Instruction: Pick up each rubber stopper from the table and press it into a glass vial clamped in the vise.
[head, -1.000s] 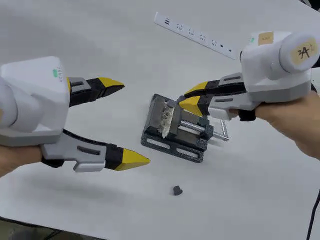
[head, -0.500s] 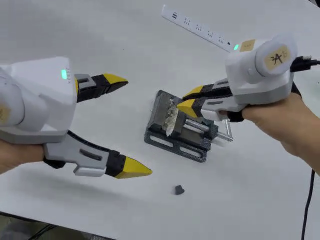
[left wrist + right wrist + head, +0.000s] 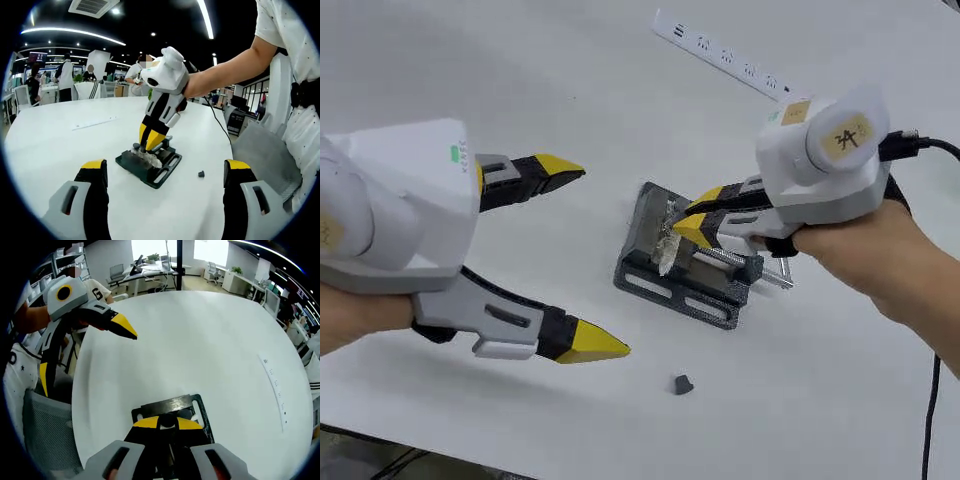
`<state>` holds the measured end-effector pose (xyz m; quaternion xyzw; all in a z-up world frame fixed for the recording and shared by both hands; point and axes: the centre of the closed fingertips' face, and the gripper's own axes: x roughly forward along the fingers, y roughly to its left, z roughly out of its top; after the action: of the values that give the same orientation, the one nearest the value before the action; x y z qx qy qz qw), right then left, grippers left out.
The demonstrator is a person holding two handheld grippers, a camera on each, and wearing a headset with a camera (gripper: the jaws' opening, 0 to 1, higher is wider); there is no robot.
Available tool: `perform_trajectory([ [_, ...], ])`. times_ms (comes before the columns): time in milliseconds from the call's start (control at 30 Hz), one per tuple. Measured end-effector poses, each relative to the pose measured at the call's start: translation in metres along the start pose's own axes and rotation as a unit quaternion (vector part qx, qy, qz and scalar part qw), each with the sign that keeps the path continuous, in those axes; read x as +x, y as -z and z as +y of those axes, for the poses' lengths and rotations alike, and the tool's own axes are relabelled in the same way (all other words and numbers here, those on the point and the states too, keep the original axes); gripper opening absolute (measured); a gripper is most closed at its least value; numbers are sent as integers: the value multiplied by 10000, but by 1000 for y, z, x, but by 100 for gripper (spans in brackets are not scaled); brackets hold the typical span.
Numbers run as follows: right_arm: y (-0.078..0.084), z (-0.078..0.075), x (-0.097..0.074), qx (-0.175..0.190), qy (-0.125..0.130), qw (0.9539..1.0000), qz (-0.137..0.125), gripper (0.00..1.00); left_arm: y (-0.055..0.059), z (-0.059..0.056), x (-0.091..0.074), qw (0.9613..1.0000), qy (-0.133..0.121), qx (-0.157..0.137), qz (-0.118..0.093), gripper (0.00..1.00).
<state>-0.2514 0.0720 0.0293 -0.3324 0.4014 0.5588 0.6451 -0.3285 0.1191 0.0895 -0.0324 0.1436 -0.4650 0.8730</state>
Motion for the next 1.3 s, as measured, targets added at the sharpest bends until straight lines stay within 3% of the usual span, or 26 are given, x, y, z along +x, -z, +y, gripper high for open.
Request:
perform_trajectory([
  [667,3,-2,2,-218,5,9996,185,6,2,-1,0,10000,-4,-78,-42,95],
  [933,3,1,3,-532,129,9978,382,5,2,1,0,9999,-32,-105,-56,95],
  [1033,3,1,4,-821,270,9951,485,5,2,1,0,9999,-43,-120,-69,94],
  [1300,3,-1,5,-902,300,9935,632,5,1,0,2,9999,-26,-118,-73,94],
])
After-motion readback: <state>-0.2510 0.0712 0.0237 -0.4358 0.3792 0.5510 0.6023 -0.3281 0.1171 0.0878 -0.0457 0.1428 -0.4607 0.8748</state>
